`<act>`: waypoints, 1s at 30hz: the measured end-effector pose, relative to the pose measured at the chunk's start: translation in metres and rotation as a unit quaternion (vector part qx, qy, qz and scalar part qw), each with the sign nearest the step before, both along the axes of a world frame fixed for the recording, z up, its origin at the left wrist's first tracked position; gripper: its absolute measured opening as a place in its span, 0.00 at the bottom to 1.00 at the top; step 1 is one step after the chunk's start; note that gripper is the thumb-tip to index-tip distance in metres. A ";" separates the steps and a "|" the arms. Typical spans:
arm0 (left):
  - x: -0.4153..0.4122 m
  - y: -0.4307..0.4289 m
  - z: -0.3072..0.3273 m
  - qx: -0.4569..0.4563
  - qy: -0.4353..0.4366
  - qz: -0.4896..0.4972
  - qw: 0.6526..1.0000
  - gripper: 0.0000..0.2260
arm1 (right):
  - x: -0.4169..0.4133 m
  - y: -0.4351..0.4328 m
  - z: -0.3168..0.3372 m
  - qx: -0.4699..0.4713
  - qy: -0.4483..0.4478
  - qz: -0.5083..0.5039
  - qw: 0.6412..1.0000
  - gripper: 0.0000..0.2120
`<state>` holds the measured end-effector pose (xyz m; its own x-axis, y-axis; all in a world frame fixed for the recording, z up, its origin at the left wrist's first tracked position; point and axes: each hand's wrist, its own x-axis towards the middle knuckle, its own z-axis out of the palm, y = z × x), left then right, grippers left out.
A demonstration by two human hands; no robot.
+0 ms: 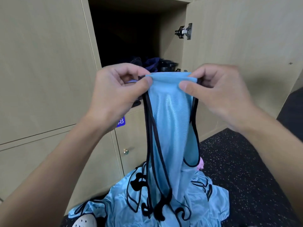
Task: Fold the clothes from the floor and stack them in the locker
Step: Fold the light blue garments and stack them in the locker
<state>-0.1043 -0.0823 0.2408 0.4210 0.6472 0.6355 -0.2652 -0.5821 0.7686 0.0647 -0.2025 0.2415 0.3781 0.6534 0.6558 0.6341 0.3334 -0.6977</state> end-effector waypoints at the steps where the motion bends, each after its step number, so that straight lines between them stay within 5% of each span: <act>1: 0.001 0.000 -0.002 -0.001 0.005 -0.001 1.000 0.09 | 0.001 0.001 -0.002 -0.007 0.008 -0.013 1.000 0.08; 6: 0.004 0.003 -0.010 -0.034 0.022 0.010 0.999 0.08 | 0.001 0.010 -0.015 -0.028 0.024 -0.029 0.999 0.10; 10: 0.002 -0.001 -0.005 -0.053 -0.012 0.000 0.999 0.08 | -0.002 0.010 -0.021 -0.070 0.134 0.055 0.987 0.19; 14: 0.001 -0.002 -0.005 -0.104 -0.051 -0.003 0.993 0.08 | -0.006 0.009 -0.029 -0.143 0.137 0.091 0.976 0.07; 18: 0.005 -0.004 -0.020 -0.157 0.099 -0.071 0.980 0.38 | -0.008 0.010 -0.027 -0.094 0.192 0.067 0.975 0.06; 20: 0.010 -0.008 -0.031 -0.167 0.158 -0.123 0.965 0.43 | -0.008 0.010 -0.024 -0.085 0.218 0.060 0.971 0.08; 24: 0.014 -0.009 -0.033 -0.249 0.079 -0.133 0.956 0.32 | -0.002 0.012 -0.024 -0.066 0.261 0.028 0.963 0.15; 28: 0.012 -0.012 -0.028 -0.240 0.016 -0.132 0.962 0.25 | 0.002 0.013 -0.028 -0.076 0.238 0.035 0.968 0.10; 30: 0.012 -0.013 -0.027 -0.229 -0.017 -0.109 0.967 0.23 | 0.004 0.012 -0.032 -0.141 0.187 0.060 0.970 0.33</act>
<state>-0.0919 -0.0948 0.2142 0.5633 0.7621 0.3191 -0.3740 -0.1092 0.9210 0.0682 -0.1902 0.2097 0.4660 0.8409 0.2754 0.2866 0.1510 -0.9461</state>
